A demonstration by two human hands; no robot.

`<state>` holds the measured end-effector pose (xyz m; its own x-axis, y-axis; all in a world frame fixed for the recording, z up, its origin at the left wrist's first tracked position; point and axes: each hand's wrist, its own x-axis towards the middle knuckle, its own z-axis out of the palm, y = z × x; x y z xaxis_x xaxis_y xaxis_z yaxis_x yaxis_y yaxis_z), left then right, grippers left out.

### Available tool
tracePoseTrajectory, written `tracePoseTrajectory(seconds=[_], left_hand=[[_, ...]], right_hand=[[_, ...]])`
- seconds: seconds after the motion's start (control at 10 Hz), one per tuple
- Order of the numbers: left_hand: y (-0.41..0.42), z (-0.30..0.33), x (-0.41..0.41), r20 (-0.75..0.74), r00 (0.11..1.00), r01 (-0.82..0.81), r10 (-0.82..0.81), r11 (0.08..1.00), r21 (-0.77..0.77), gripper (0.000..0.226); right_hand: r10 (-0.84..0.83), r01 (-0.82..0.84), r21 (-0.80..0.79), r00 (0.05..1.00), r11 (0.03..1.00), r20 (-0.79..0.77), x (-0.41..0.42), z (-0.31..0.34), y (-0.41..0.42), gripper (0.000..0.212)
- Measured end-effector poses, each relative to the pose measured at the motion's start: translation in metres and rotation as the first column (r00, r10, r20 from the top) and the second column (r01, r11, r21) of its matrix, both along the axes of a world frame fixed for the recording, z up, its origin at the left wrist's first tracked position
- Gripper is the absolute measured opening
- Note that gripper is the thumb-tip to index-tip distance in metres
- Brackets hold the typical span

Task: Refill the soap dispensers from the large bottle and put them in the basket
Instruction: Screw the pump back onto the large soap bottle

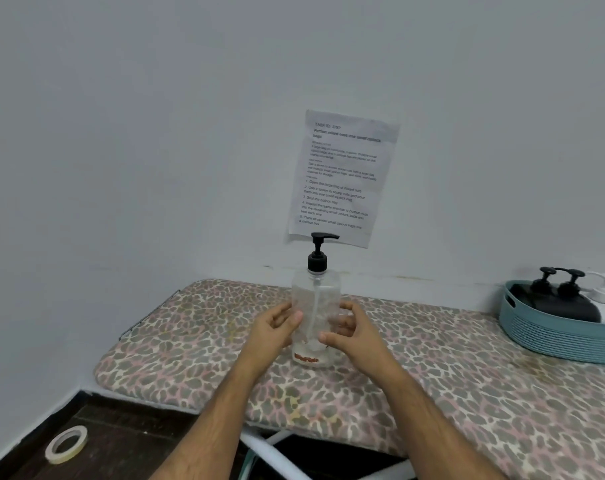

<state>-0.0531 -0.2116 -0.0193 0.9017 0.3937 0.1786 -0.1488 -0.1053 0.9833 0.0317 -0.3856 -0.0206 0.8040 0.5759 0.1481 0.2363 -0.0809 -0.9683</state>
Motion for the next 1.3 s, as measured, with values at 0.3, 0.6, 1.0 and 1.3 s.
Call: tracePoseTrajectory(seconds=[0.3, 0.6, 1.0, 1.3], left_hand=[[-0.077, 0.013, 0.105, 0.027, 0.995, 0.102, -0.101, 0.994, -0.025, 0.046], [-0.154, -0.005, 0.219, 0.019, 0.967, 0.253, -0.253, 0.967, -0.039, 0.048], [-0.194, -0.034, 0.289, -0.033, 0.958, 0.284, -0.286, 0.958, -0.035, 0.059], [-0.203, -0.028, 0.271, -0.09, 0.95, 0.302, -0.298, 0.952, 0.04, 0.064]], right_hand=[[-0.249, 0.244, 0.086, 0.966, 0.966, 0.061, 0.074, 0.01, -0.075, 0.057], [-0.397, 0.388, 0.111, 0.915, 0.915, 0.079, 0.153, -0.002, -0.148, 0.055], [-0.447, 0.444, 0.047, 0.893, 0.895, 0.058, 0.209, -0.023, -0.181, 0.06], [-0.452, 0.456, -0.051, 0.888, 0.888, 0.081, 0.212, -0.042, -0.178, 0.047]])
